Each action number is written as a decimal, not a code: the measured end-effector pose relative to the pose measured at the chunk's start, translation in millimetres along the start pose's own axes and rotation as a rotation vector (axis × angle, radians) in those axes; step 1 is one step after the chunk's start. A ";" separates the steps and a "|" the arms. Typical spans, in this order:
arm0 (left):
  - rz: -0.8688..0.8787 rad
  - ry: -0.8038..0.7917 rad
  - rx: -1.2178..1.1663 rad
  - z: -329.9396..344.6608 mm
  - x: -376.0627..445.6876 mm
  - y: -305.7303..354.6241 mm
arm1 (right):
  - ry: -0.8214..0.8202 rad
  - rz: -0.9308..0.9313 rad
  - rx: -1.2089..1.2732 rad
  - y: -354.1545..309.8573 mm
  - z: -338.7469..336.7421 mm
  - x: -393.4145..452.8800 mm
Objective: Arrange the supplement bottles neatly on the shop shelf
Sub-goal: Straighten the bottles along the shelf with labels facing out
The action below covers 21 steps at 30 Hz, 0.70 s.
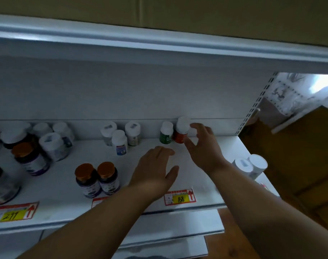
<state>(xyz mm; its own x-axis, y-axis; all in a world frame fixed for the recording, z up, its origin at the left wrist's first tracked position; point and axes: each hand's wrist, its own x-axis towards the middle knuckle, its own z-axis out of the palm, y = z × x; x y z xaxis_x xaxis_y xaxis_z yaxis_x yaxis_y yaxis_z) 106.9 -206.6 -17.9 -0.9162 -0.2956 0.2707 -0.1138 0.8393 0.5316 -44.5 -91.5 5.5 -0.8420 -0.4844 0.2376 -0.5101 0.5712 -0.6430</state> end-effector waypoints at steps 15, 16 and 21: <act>-0.379 0.080 -0.027 47.7 22.4 30.1 | -0.200 -0.175 0.078 48.6 29.0 82.3; -0.387 0.089 -0.036 48.1 17.4 31.5 | -0.173 -0.179 0.072 47.7 25.0 81.2; -0.423 0.245 -0.098 37.9 -4.7 40.0 | -0.187 -0.167 0.270 20.0 1.5 52.6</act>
<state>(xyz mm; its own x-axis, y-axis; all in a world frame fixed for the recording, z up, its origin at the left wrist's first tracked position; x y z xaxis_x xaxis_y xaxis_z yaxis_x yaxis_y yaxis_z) 92.2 -154.3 -28.3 -0.6791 -0.7093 0.1888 -0.4087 0.5790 0.7055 -98.7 -106.6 4.0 -0.6915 -0.6833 0.2343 -0.5521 0.2909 -0.7813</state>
